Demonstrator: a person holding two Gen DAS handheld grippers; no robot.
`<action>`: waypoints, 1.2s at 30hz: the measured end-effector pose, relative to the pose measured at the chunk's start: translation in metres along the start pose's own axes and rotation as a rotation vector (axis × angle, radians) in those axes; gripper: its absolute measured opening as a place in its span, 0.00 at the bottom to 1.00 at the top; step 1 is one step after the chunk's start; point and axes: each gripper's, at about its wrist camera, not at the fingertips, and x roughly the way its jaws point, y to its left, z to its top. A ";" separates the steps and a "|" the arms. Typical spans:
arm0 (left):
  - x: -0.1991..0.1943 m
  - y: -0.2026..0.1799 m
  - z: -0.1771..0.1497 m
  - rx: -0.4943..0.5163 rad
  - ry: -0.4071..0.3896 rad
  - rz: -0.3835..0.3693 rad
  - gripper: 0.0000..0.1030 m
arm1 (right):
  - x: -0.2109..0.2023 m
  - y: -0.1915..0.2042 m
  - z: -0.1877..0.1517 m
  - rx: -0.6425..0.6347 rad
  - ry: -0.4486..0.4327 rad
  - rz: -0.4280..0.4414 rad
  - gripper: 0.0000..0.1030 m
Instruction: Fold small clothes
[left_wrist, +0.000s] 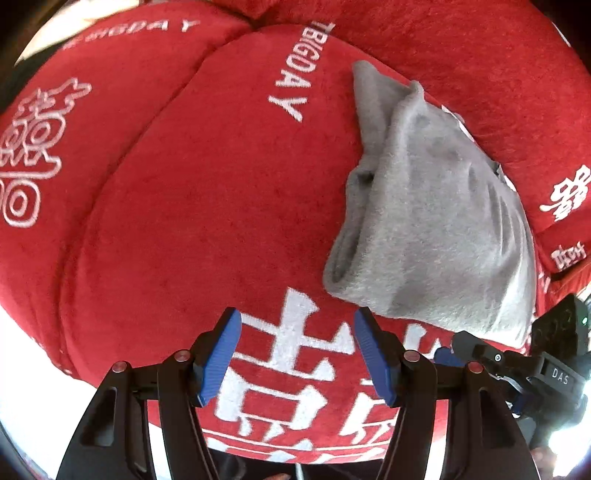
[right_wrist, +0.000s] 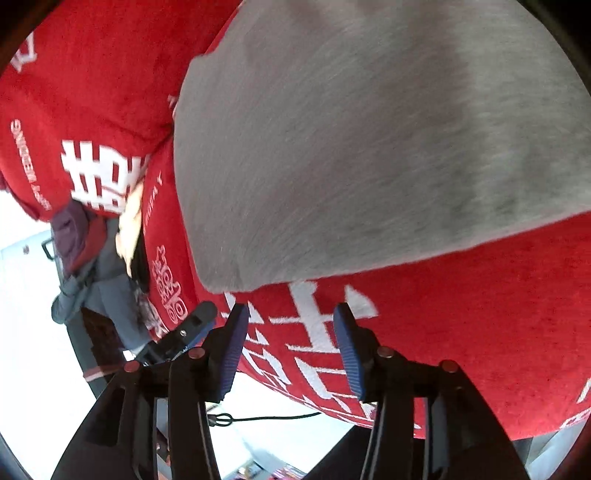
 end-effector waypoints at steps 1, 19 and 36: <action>0.002 0.000 0.001 -0.027 0.013 -0.035 0.63 | -0.004 -0.005 0.000 0.023 -0.011 0.009 0.50; 0.032 -0.034 0.007 -0.113 0.072 -0.175 0.99 | -0.033 -0.045 0.014 0.208 -0.118 0.122 0.55; 0.066 -0.064 0.008 -0.357 0.085 -0.534 0.99 | -0.058 -0.027 0.032 0.123 -0.170 0.249 0.10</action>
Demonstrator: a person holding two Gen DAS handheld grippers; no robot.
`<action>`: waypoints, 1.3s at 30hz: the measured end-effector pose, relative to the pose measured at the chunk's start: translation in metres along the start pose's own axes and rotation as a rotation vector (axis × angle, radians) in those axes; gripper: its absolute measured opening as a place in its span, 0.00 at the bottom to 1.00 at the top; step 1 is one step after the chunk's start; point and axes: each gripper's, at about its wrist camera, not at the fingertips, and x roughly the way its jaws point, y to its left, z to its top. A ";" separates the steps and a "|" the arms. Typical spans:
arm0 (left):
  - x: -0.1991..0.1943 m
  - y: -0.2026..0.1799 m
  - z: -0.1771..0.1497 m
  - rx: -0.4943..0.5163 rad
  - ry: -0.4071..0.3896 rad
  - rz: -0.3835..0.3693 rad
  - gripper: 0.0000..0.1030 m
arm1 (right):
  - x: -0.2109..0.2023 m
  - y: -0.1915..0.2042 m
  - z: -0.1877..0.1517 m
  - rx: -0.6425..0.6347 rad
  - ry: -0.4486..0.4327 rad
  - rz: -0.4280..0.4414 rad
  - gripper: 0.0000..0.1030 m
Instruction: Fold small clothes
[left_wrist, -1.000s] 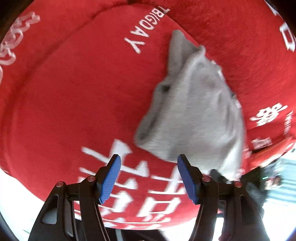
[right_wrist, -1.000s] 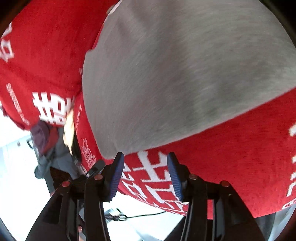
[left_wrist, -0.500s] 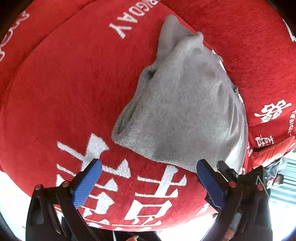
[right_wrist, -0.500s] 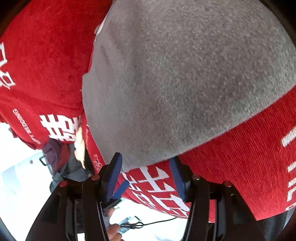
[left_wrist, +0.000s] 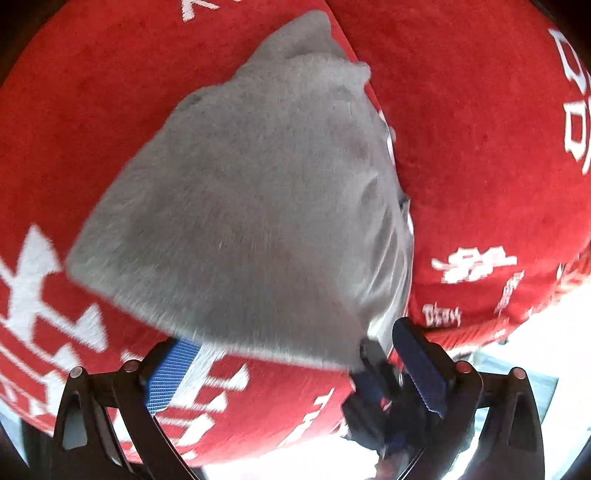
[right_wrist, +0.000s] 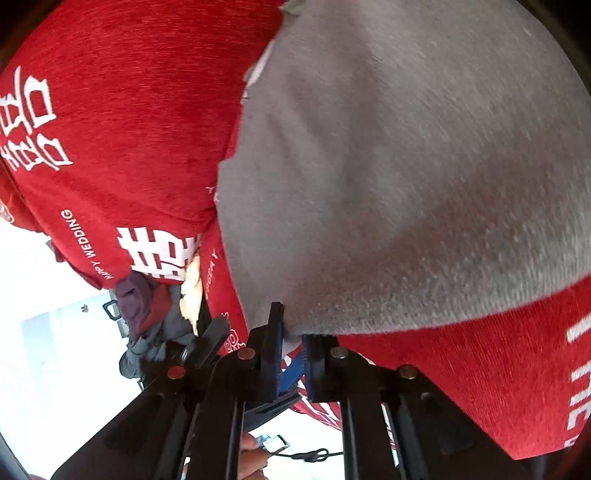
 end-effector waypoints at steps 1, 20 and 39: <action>0.002 -0.004 0.003 -0.010 -0.039 0.025 0.99 | 0.000 0.001 0.001 -0.007 0.005 -0.002 0.10; -0.002 -0.080 -0.016 0.718 -0.334 0.616 0.14 | -0.016 0.080 0.025 -0.370 0.223 -0.306 0.62; 0.018 -0.113 -0.053 1.214 -0.384 0.705 0.14 | 0.226 0.216 0.046 -0.842 0.742 -0.784 0.85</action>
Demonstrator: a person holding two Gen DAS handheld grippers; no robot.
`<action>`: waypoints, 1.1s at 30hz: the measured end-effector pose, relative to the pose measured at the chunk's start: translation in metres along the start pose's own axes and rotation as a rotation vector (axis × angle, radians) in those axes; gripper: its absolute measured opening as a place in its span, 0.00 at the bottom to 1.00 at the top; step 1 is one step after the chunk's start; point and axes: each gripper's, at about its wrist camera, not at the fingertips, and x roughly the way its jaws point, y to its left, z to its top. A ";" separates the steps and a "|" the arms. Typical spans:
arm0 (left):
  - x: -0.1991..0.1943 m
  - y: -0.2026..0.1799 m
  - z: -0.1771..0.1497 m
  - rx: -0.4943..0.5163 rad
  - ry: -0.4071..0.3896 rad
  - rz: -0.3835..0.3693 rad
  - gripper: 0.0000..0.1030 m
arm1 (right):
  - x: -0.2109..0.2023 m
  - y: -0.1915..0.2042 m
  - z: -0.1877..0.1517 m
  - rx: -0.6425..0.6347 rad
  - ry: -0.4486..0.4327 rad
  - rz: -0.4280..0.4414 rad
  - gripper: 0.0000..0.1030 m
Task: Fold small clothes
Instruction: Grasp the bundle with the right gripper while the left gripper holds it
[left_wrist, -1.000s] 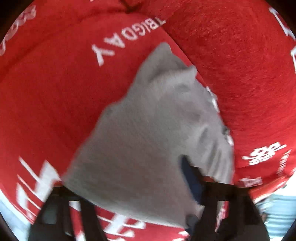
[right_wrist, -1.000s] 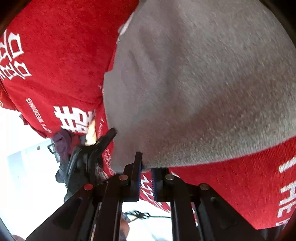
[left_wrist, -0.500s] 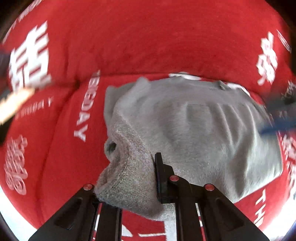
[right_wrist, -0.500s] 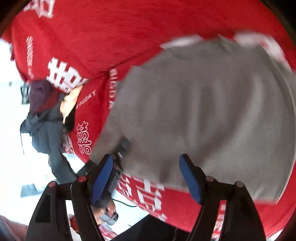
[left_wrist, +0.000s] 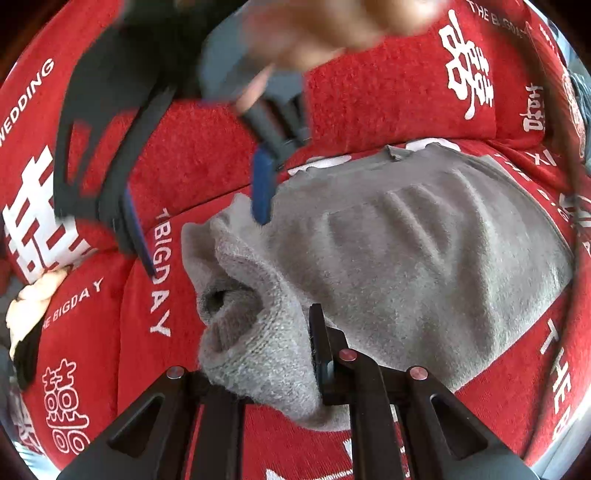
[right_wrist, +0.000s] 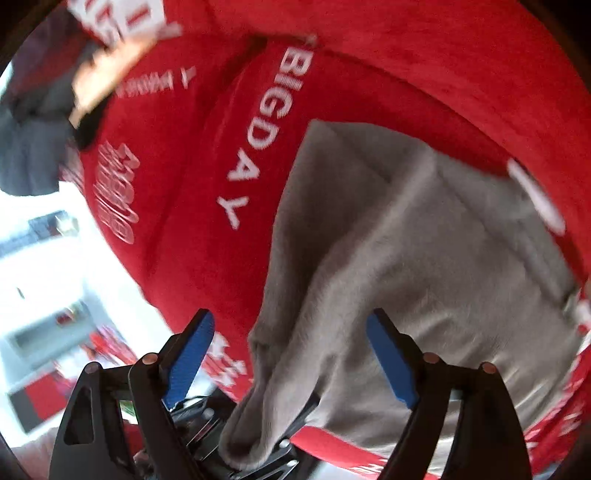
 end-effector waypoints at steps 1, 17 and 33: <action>-0.002 -0.001 -0.002 0.003 -0.005 -0.002 0.14 | 0.008 0.008 0.008 -0.028 0.025 -0.053 0.85; -0.016 0.001 0.009 0.018 -0.033 -0.022 0.14 | 0.018 -0.003 -0.001 -0.034 -0.096 -0.163 0.14; -0.093 -0.115 0.091 0.173 -0.223 -0.180 0.14 | -0.129 -0.153 -0.188 0.145 -0.678 0.380 0.14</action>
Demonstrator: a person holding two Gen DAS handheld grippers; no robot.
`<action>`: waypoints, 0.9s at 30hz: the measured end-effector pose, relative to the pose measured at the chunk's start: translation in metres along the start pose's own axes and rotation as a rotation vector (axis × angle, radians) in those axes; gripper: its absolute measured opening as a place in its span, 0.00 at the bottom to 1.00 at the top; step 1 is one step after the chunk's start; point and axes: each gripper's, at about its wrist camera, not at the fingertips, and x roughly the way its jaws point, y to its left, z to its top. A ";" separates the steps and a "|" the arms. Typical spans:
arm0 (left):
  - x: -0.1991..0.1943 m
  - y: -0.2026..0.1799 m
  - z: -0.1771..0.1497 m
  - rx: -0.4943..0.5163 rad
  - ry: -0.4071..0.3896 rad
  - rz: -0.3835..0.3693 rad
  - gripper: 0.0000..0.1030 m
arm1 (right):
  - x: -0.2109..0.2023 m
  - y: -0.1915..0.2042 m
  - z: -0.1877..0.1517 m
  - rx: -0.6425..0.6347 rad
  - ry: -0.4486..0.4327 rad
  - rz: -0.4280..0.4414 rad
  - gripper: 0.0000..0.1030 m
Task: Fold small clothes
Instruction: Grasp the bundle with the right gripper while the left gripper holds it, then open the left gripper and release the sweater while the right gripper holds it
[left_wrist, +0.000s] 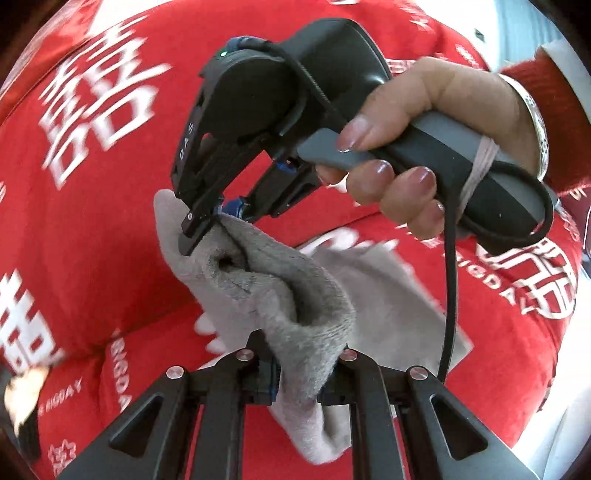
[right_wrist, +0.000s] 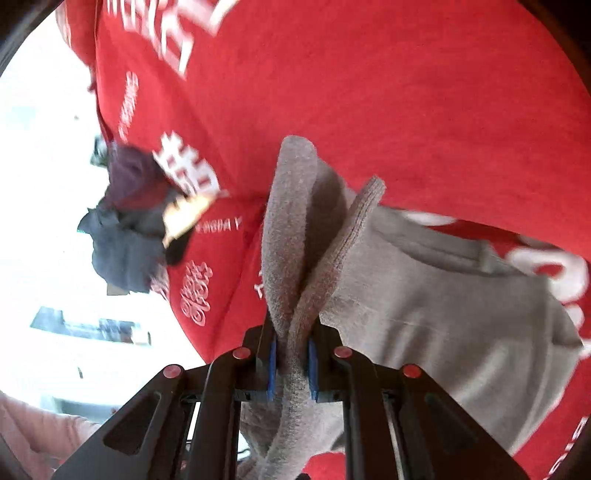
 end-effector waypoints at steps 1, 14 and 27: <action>0.004 -0.010 0.005 0.016 -0.001 -0.014 0.14 | -0.015 -0.012 -0.007 0.022 -0.029 0.009 0.14; 0.087 -0.132 -0.008 0.183 0.145 -0.173 0.14 | -0.072 -0.202 -0.105 0.375 -0.153 -0.067 0.14; 0.093 -0.116 -0.019 0.045 0.250 -0.106 0.77 | -0.065 -0.222 -0.128 0.436 -0.156 -0.062 0.29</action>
